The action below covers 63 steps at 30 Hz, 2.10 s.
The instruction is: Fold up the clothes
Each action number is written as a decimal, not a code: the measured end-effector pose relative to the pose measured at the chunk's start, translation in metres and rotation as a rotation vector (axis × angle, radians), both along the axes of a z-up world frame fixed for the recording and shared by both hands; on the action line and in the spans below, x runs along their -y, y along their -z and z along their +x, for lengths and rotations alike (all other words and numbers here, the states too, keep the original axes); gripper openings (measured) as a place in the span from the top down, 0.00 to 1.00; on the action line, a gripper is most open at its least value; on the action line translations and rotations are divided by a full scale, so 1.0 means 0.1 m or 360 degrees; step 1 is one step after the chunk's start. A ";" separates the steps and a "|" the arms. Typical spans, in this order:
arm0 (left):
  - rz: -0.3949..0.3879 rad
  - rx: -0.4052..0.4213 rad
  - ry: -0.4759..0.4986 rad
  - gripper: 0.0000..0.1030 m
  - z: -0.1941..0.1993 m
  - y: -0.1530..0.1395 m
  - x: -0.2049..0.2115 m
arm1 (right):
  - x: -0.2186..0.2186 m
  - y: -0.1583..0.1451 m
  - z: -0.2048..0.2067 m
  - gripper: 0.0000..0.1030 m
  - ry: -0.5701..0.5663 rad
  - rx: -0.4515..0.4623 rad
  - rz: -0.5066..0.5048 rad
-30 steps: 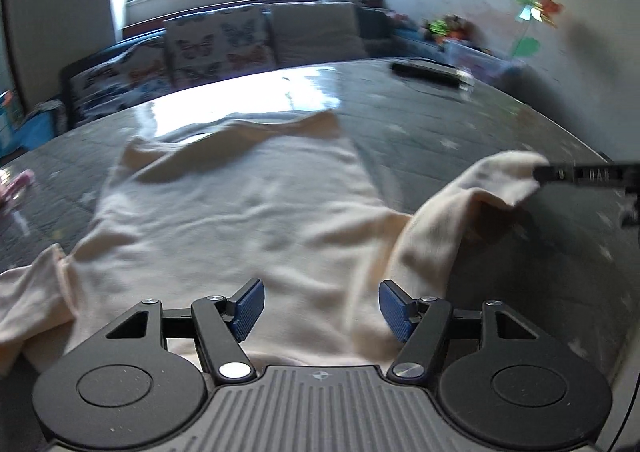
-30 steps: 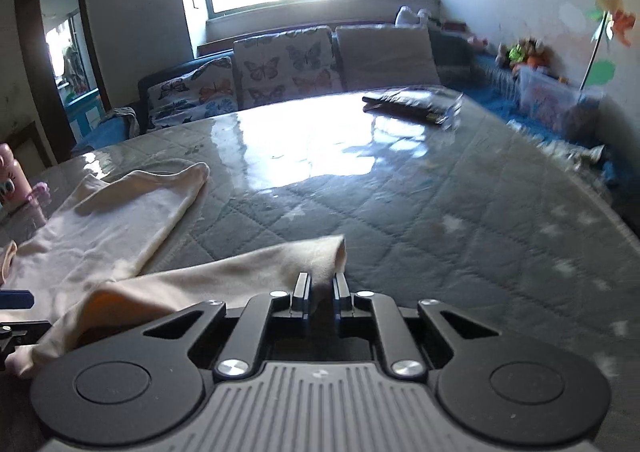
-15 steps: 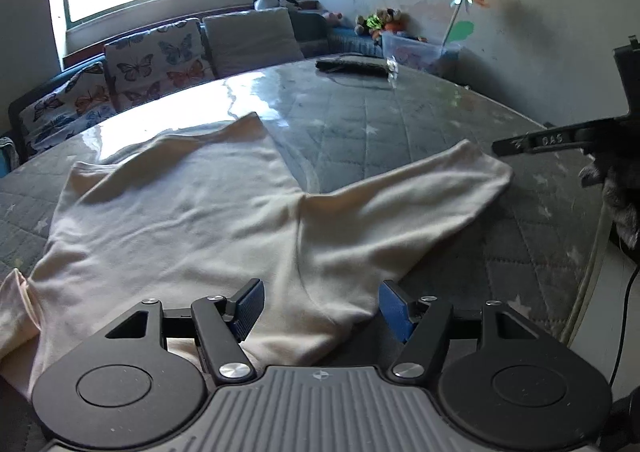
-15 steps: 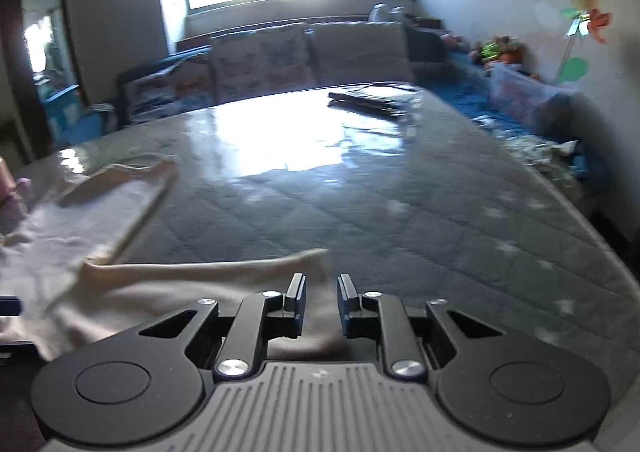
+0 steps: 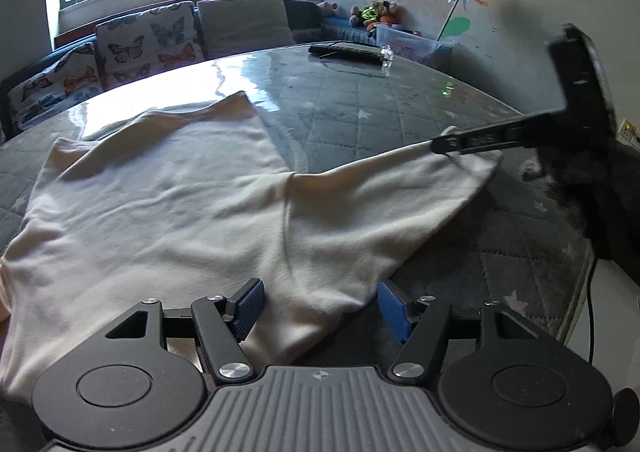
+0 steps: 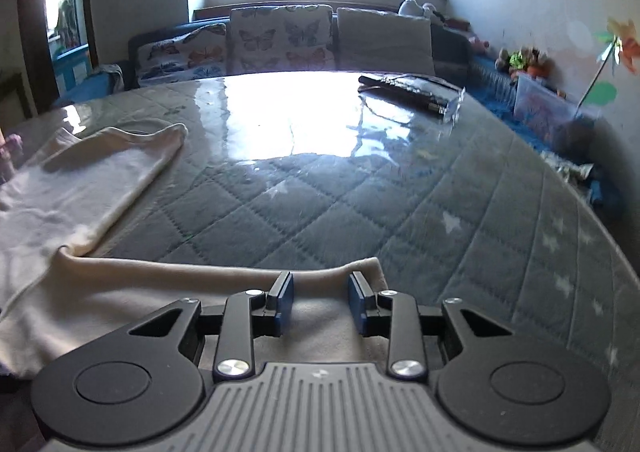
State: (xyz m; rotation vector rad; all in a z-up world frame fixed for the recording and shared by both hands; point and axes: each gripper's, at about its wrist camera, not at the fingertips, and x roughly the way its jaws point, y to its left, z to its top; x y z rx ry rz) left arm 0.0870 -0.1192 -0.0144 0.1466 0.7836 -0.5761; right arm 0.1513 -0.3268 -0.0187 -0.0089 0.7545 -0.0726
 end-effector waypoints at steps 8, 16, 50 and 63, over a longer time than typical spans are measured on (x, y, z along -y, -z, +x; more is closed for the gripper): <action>-0.0089 -0.0025 0.0042 0.34 0.02 -0.01 0.11 | 0.07 0.04 0.21 0.70 0.0027 0.0026 -0.0031; -0.0110 0.0086 -0.0253 0.33 0.02 -0.23 -0.64 | 0.09 0.04 0.21 0.55 0.0013 0.0027 0.0018; 0.0250 0.0363 -0.0612 0.30 0.25 -0.20 -2.02 | -1.82 -0.10 0.18 0.08 -0.0866 0.0031 -0.0076; 0.0263 0.0331 -0.0609 0.87 0.36 -0.07 -2.07 | -1.78 0.09 0.19 0.00 -0.0841 0.0008 -0.0016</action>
